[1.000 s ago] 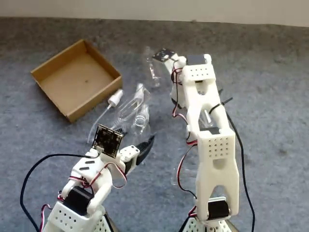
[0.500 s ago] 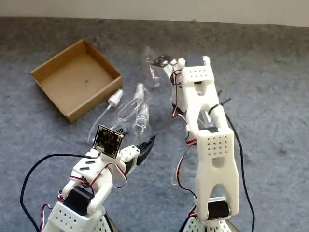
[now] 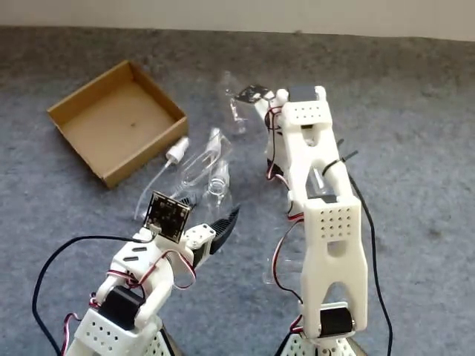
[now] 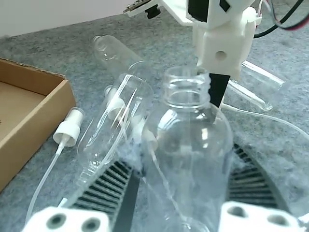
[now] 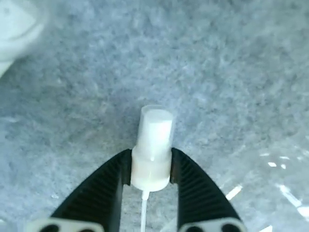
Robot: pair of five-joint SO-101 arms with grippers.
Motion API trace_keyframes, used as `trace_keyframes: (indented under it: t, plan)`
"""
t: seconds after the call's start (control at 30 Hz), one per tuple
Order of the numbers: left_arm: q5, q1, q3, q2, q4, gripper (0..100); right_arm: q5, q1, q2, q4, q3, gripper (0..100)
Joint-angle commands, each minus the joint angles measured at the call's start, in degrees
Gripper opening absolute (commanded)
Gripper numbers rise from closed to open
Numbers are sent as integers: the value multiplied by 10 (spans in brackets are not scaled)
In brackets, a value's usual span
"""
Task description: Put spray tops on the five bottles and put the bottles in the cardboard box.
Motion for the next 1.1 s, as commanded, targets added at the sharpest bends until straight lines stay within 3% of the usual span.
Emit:
trace_keyframes:
  t: [0.0, 0.27, 0.53, 0.63, 0.8, 1.07]
  plan:
    - [5, 7, 0, -7, -38, 153, -25, 8, -25, 41, -66, 5]
    - [5, 7, 17, -7, -87, 153, -148, 9, -85, 79, -240, 5]
    - [4, 9, 17, -7, -88, 153, -233, 6, -217, 80, -246, 5]
    - [4, 43, 17, -7, -85, 153, -265, 5, -274, 80, -243, 5]
    - [4, 116, 17, -7, -82, 153, -276, -27, -400, 80, -153, 5]
    - [4, 178, 17, -7, -38, 153, -277, -88, -631, 77, 11, 5]
